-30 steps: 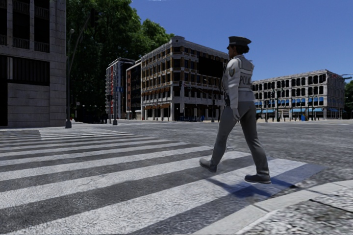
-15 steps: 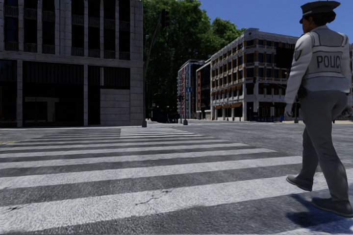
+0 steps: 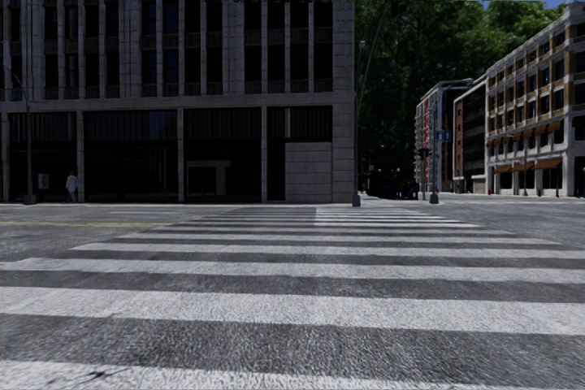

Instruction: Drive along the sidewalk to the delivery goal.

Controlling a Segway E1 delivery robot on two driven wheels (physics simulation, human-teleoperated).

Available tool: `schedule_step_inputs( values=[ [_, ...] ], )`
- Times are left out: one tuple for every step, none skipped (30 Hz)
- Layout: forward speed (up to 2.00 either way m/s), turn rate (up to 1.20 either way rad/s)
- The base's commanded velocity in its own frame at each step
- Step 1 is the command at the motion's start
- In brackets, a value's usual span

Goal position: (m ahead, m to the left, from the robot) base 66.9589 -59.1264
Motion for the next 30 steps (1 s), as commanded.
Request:
schedule_step_inputs(
  values=[
    [1.46,0.99],
    [1.46,0.99],
    [1.46,0.99],
    [1.46,0.99],
    [1.46,0.99],
    [1.46,0.99],
    [1.45,0.99],
    [1.45,0.99],
    [1.45,0.99],
    [1.45,0.99],
    [1.45,0.86],
    [1.45,0.64],
    [1.45,0.64],
    [1.63,0.0],
    [2.0,0.0],
    [2.0,0.0],
    [2.0,0.0],
    [2.0,0.0],
    [2.0,0.0],
    [2.0,0.0],
    [2.0,0.0],
    [2.0,0.0],
    [2.0,-0.1],
    [2.0,-0.36],
    [2.0,-0.39],
    [2.0,-0.39],
    [2.0,-0.39],
    [2.0,-0.39],
    [2.0,-0.39],
    [2.0,-0.39]
  ],
)
